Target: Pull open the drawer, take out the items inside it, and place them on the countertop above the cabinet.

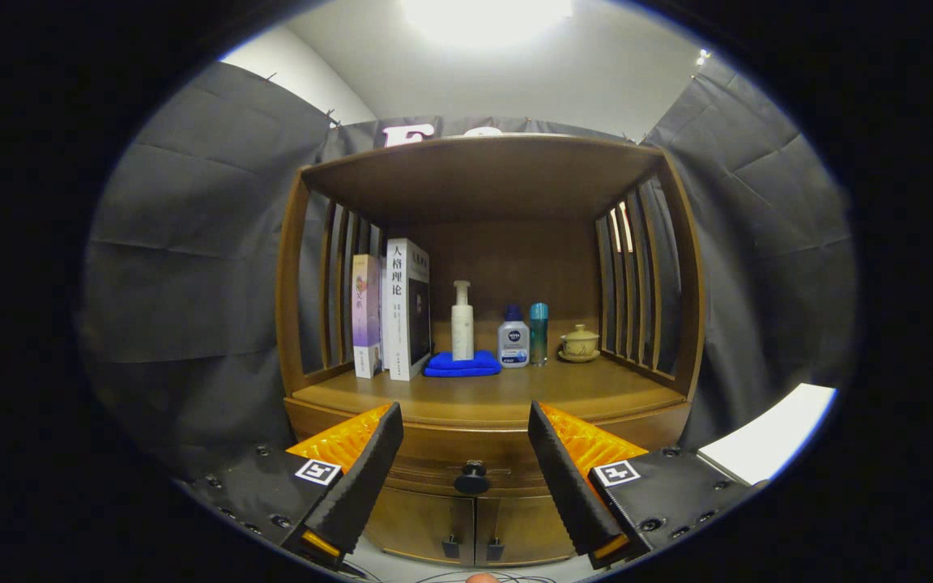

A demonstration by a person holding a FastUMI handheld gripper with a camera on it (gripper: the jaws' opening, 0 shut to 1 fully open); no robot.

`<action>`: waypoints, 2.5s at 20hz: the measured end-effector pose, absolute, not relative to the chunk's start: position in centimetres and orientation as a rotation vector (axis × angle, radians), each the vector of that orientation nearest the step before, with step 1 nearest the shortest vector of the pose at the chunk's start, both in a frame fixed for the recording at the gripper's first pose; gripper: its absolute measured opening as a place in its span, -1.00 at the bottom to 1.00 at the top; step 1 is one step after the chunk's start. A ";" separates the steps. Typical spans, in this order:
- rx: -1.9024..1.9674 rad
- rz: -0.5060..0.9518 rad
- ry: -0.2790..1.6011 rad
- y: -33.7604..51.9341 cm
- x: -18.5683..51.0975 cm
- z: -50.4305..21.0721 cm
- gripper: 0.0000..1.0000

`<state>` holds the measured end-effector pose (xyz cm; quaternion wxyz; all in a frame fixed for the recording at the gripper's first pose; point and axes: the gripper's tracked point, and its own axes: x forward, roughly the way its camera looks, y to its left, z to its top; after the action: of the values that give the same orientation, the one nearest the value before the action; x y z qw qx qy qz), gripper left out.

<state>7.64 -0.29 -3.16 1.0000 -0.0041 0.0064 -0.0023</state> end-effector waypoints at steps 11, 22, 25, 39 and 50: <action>-0.016 -0.010 0.191 -0.3 13.5 -11.9 0.96; 0.007 -0.035 0.321 -0.8 14.7 -17.5 0.50; 0.008 -0.039 0.304 -1.2 15.3 -17.4 0.21; -0.055 -0.008 0.344 -0.9 13.1 -17.3 -0.45; -0.054 0.011 0.359 -0.5 8.1 -17.3 -0.45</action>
<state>8.15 -0.52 -17.31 0.9835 -0.0266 0.1787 0.0055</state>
